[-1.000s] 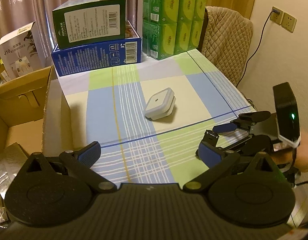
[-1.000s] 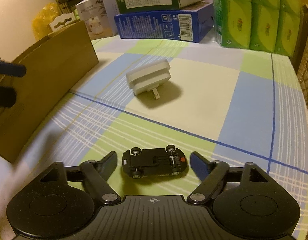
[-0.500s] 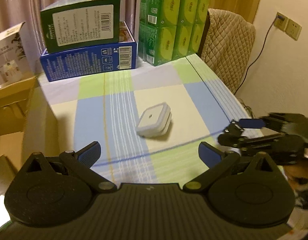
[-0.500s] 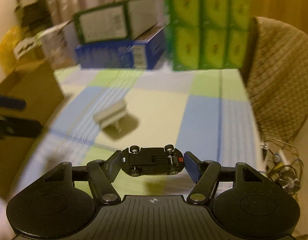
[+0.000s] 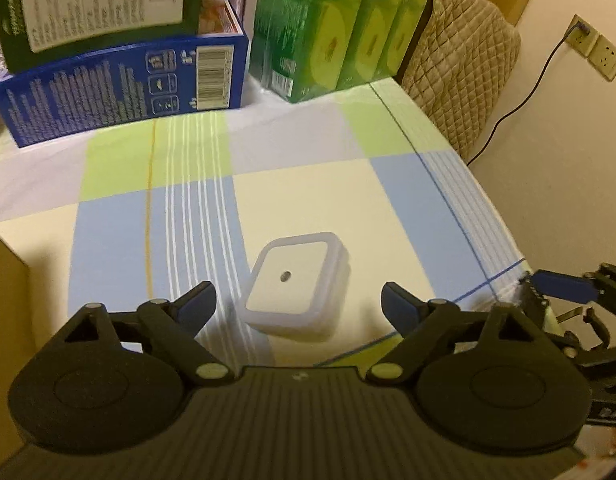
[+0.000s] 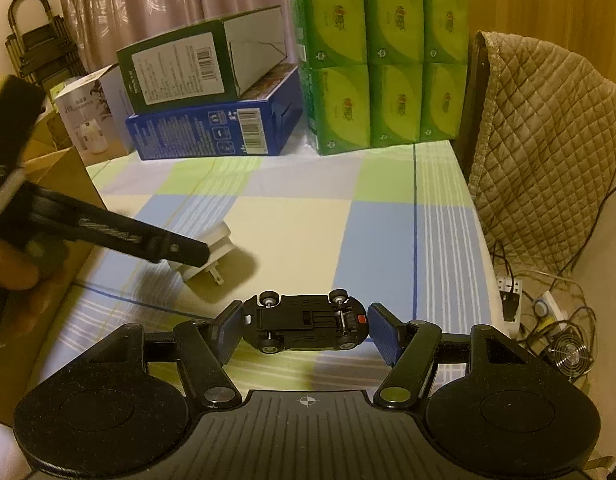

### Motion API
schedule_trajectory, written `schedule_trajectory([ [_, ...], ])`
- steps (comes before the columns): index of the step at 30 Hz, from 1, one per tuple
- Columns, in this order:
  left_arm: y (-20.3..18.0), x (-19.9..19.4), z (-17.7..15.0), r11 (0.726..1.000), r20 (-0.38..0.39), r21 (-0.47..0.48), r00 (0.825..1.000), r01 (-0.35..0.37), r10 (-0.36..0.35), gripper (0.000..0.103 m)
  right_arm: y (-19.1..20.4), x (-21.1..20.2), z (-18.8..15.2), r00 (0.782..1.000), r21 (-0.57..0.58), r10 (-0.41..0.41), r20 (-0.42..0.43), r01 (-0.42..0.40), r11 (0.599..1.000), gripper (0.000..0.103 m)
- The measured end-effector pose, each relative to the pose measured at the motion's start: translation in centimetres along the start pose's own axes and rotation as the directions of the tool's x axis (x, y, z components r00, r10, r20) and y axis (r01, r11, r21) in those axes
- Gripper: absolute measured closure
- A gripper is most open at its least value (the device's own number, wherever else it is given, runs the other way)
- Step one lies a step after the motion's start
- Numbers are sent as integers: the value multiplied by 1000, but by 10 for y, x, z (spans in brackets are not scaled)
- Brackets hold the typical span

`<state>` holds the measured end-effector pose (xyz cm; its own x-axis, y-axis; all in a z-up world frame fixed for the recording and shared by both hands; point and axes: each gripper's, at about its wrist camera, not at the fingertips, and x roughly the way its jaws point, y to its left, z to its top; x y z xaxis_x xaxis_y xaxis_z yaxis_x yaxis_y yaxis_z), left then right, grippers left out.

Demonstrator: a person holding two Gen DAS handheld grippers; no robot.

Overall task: Organize objects
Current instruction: 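Grasp the white square plug with the left tool while the right tool grasps the black toy car, then lift and carry the plug with the left tool while the right tool carries the car to the box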

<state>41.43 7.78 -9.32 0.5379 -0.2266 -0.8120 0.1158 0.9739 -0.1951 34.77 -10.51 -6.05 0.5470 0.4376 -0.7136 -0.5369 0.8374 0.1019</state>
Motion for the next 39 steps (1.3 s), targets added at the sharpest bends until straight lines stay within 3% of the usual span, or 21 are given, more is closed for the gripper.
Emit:
schedule_trajectory([
  [6, 14, 21, -1, 998, -19, -50, 999, 34, -35, 19, 1, 10, -2, 1000, 6, 3, -14, -3, 1000, 40],
  [10, 19, 30, -1, 996, -45, -63, 997, 60, -63, 38, 3, 14, -3, 1000, 8, 7, -19, -7, 1000, 40],
  [19, 11, 21, -10, 996, -74, -65, 995, 55, -59, 39, 0, 13, -6, 999, 35, -28, -41, 29, 999, 40],
  [29, -14, -36, -40, 994, -33, -100, 998, 47, -51, 39, 4, -26, -9, 997, 66, -66, -46, 69, 995, 40],
  [39, -55, -147, -67, 995, 113, -89, 993, 55, -45, 39, 36, -114, -13, 996, 97, -83, 16, 81, 992, 40],
])
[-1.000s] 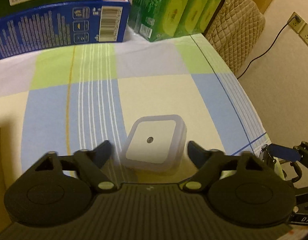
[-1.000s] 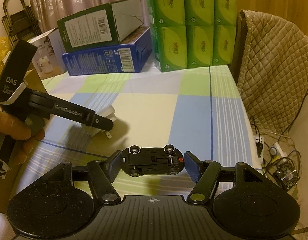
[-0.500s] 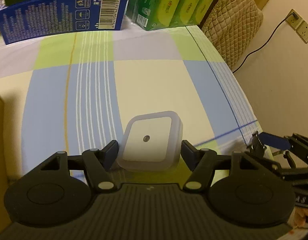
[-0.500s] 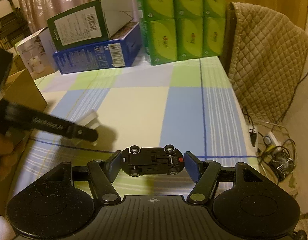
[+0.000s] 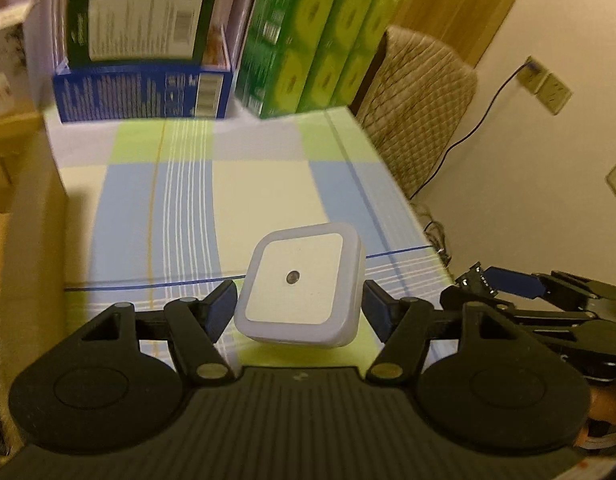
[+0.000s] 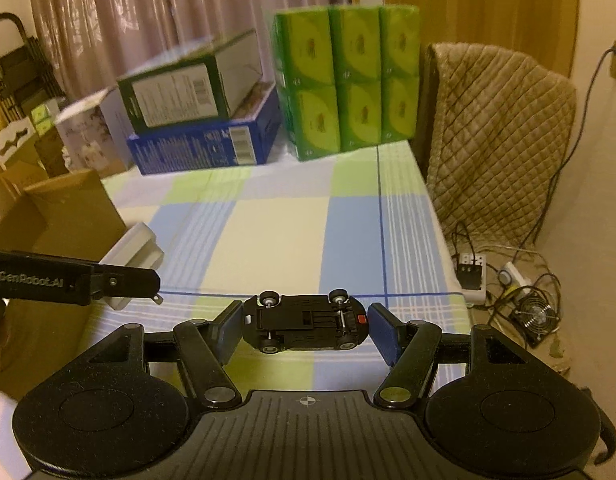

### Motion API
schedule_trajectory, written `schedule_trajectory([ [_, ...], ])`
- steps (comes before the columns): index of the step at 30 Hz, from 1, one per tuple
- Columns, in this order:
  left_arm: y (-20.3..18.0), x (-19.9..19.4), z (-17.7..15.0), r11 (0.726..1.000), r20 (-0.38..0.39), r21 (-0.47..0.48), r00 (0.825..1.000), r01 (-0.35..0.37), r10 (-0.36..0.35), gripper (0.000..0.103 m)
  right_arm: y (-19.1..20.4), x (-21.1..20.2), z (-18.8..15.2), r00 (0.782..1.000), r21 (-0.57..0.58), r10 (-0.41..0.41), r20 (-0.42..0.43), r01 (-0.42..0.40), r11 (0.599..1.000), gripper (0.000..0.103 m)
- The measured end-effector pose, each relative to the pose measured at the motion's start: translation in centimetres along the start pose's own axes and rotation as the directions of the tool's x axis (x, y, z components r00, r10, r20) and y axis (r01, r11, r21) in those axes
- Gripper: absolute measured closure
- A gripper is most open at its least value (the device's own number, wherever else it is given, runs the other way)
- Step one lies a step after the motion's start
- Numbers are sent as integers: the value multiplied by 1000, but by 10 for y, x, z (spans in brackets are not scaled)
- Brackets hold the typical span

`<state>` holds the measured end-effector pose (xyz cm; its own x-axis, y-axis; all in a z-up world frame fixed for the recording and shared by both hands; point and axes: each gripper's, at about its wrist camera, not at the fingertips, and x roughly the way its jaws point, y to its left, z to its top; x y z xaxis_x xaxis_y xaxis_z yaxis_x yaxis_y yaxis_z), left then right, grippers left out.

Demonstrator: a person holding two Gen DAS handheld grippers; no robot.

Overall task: Organize objects
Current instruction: 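Lift and carry the plug with the left tool while the right tool carries the car to the box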

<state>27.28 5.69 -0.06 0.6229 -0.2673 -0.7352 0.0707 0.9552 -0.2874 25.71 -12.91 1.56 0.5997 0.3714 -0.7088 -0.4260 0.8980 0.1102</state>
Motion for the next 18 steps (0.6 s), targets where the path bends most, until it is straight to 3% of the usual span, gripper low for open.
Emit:
schedule_trajectory([
  [10, -23, -104, -54, 999, 107, 20, 994, -26, 24, 39, 41, -91, -30, 997, 8, 8, 74, -9, 1000, 40],
  [18, -18, -168, -97, 999, 175, -19, 983, -50, 53, 39, 63, -134, -56, 994, -7, 21, 103, -20, 1000, 40],
])
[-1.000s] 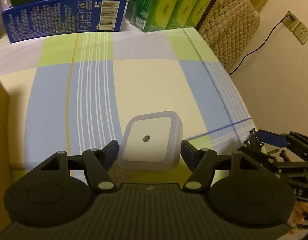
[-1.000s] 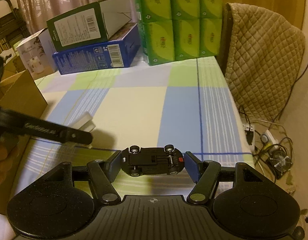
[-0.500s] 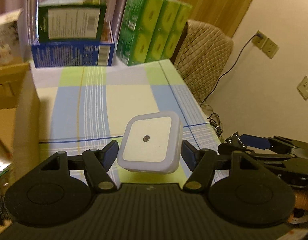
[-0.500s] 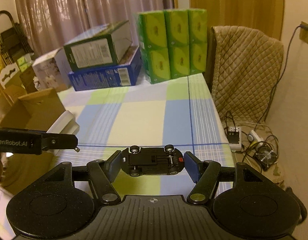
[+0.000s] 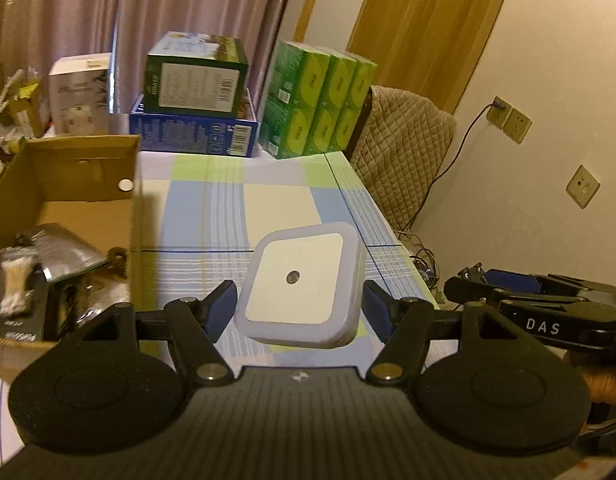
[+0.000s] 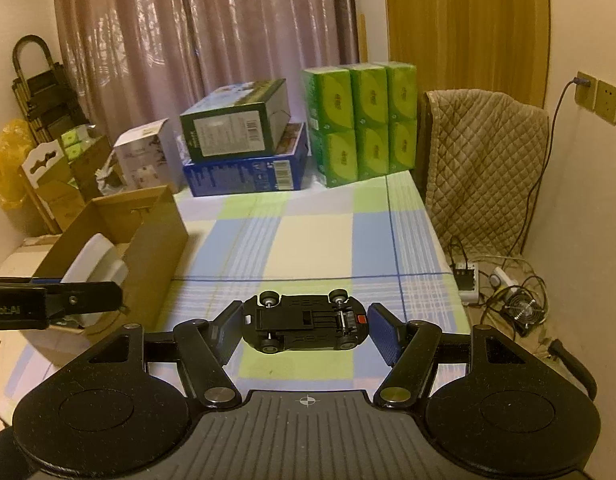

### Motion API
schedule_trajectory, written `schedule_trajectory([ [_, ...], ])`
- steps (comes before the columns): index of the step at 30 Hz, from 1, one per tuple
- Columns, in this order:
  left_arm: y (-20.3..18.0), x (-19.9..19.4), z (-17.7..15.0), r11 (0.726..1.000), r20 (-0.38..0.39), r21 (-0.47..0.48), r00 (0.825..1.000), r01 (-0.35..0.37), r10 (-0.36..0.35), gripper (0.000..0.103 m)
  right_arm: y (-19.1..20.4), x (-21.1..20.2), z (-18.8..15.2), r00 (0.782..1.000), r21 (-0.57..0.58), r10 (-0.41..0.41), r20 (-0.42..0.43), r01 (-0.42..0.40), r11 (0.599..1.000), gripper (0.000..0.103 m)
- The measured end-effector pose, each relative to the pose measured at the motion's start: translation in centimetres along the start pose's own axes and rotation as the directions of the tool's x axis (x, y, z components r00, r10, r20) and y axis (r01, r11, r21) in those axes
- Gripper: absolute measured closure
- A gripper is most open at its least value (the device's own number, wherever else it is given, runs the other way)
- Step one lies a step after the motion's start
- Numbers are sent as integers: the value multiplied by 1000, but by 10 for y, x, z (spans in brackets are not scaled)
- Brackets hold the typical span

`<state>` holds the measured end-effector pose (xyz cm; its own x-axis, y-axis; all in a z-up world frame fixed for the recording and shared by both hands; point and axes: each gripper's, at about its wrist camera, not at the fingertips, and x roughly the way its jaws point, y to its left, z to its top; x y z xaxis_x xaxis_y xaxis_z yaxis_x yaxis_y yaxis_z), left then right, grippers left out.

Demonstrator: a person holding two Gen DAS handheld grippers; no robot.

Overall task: Organize objects
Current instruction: 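Lift and carry the plug with the left tool while the right tool carries the car to the box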

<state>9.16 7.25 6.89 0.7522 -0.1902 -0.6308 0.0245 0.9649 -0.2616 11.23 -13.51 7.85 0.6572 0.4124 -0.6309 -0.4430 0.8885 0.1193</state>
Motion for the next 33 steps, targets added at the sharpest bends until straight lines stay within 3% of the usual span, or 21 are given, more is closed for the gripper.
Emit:
schedule_trajectory([
  [10, 0, -40, -16, 1000, 22, 8, 1000, -21, 21, 39, 17, -15, -18, 1000, 1, 20, -3, -20, 1000, 40],
  [33, 45, -67, -24, 992, 31, -8, 992, -123, 123, 39, 74, 5, -21, 992, -56, 120, -40, -122, 991, 40],
])
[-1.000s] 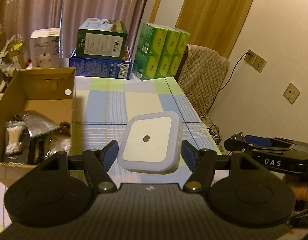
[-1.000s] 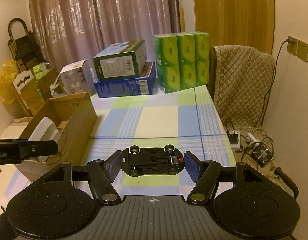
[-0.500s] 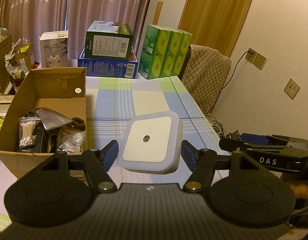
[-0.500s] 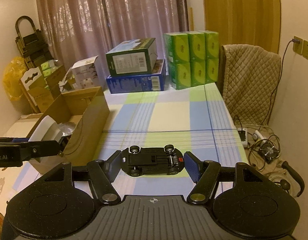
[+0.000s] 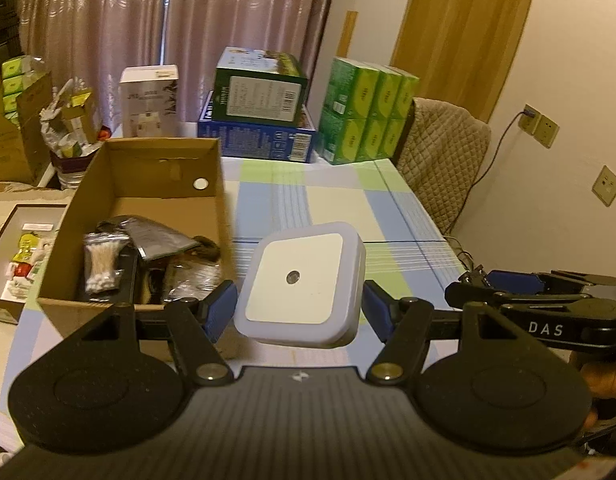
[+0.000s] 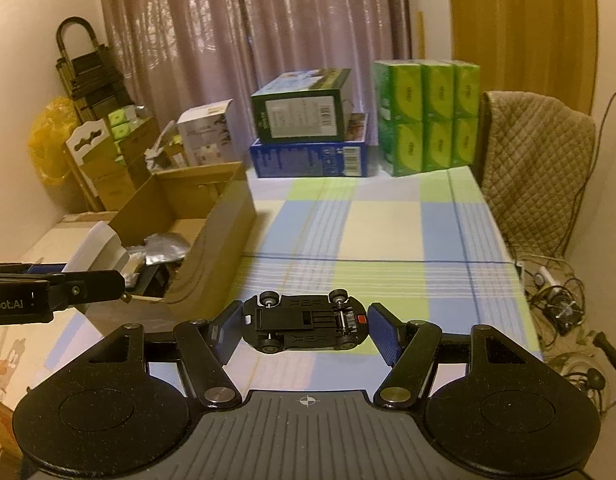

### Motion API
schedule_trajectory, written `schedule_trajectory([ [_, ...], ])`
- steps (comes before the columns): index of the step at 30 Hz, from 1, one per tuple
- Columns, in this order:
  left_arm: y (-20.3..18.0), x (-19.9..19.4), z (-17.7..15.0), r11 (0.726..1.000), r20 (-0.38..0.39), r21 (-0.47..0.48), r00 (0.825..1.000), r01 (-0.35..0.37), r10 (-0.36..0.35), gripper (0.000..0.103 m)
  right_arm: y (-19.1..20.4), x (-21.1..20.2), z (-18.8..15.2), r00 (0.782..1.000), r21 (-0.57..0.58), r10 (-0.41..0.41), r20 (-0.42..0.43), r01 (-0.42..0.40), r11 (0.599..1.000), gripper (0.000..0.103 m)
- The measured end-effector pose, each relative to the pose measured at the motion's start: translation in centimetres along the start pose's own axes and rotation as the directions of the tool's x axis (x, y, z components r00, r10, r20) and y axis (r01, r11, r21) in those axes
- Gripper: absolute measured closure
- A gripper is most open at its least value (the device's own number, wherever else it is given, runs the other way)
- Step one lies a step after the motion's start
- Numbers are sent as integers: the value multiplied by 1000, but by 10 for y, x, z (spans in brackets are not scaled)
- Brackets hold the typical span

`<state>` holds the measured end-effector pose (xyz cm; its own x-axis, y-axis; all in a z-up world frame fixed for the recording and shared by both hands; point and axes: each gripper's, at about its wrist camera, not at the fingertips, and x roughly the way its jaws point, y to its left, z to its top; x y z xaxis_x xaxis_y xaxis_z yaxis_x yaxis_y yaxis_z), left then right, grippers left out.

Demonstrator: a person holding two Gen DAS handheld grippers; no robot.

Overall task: Organize objects
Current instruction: 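Lift and carry the plug with the left tool while the right tool carries the car to the box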

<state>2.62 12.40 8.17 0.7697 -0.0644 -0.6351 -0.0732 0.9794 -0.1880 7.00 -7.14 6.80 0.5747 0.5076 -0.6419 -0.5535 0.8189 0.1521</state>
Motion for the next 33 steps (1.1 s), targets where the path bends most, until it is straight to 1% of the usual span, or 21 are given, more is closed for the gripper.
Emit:
schedule_trajectory([
  [11, 41, -15, -2, 996, 11, -34, 997, -81, 82, 39, 37, 26, 4, 997, -54, 68, -32, -70, 996, 40],
  [22, 85, -22, 1, 984, 9, -67, 987, -162, 163, 39, 80, 55, 18, 989, -118, 138, -51, -143, 983, 40],
  [27, 109, -22, 7, 978, 5, -70, 981, -194, 195, 39, 97, 72, 28, 986, -142, 156, -59, -163, 976, 40],
  [33, 131, -12, 22, 973, 0, -68, 975, -220, 220, 39, 111, 95, 42, 984, -156, 168, -63, -176, 972, 40],
])
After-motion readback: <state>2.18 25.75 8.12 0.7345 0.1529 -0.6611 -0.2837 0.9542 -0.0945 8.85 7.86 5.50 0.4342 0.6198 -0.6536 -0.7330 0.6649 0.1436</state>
